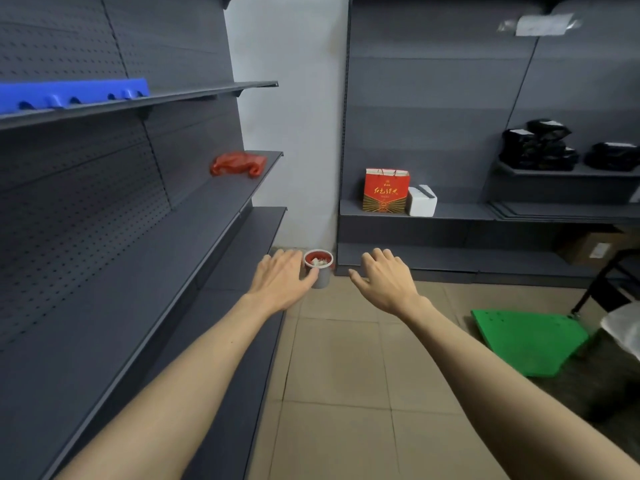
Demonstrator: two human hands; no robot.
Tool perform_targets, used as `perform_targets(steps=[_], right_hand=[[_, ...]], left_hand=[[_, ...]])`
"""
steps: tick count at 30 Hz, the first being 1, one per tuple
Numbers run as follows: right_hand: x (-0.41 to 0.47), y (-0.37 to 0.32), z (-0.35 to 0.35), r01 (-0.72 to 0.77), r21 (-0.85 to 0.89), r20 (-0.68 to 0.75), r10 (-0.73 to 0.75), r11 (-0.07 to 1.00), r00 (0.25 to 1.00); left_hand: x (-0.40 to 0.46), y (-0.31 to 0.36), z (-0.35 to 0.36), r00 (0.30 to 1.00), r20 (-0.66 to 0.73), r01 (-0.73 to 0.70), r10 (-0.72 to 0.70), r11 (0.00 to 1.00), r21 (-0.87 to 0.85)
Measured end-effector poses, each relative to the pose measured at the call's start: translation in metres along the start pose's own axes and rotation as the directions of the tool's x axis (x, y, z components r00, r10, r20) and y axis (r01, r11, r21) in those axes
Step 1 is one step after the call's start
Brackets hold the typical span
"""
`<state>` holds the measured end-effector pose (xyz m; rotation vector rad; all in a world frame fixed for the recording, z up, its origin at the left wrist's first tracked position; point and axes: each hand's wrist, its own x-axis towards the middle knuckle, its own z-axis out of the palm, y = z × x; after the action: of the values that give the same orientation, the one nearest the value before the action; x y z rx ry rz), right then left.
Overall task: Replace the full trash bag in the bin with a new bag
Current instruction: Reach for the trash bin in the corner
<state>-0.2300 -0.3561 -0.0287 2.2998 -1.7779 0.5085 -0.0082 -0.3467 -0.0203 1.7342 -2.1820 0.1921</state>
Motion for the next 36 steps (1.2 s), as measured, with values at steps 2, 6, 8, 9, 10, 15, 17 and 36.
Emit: perform_targets(steps=[2, 6, 8, 9, 10, 15, 17, 36], right_hand=[[0.035, -0.001, 0.01, -0.013, 0.002, 0.004, 0.013, 1.0, 1.0], [0.101, 0.002, 0.029, -0.037, -0.02, 0.003, 0.037, 0.999, 0.999], [0.13, 0.005, 0.039, -0.053, -0.031, 0.005, 0.053, 0.998, 0.999], [0.144, 0.007, 0.043, -0.057, -0.035, 0.007, 0.057, 0.998, 0.998], [0.157, 0.01, 0.047, -0.061, -0.039, 0.01, 0.062, 0.997, 0.998], [0.214, 0.021, 0.068, -0.087, -0.048, 0.017, 0.088, 0.995, 0.996], [0.236, 0.025, 0.079, -0.074, -0.043, 0.021, 0.075, 0.996, 0.997], [0.481, 0.143, 0.216, -0.024, 0.022, 0.105, 0.022, 0.999, 0.994]], left_hand=[[0.03, -0.02, 0.007, 1.0, 0.005, -0.006, 0.006, 1.0, -0.012], [0.093, -0.058, 0.024, 0.999, 0.03, -0.027, 0.027, 1.0, -0.003], [0.123, -0.074, 0.033, 0.999, 0.035, -0.032, 0.032, 0.999, 0.0], [0.138, -0.081, 0.037, 0.999, 0.037, -0.03, 0.03, 1.0, -0.006], [0.15, -0.086, 0.042, 0.999, 0.043, -0.026, 0.027, 1.0, -0.01], [0.205, -0.104, 0.063, 0.998, 0.069, -0.008, 0.01, 1.0, -0.021], [0.227, -0.11, 0.072, 0.998, 0.07, 0.005, -0.002, 0.999, -0.039], [0.486, -0.134, 0.196, 0.991, 0.13, 0.034, -0.037, 0.999, 0.029]])
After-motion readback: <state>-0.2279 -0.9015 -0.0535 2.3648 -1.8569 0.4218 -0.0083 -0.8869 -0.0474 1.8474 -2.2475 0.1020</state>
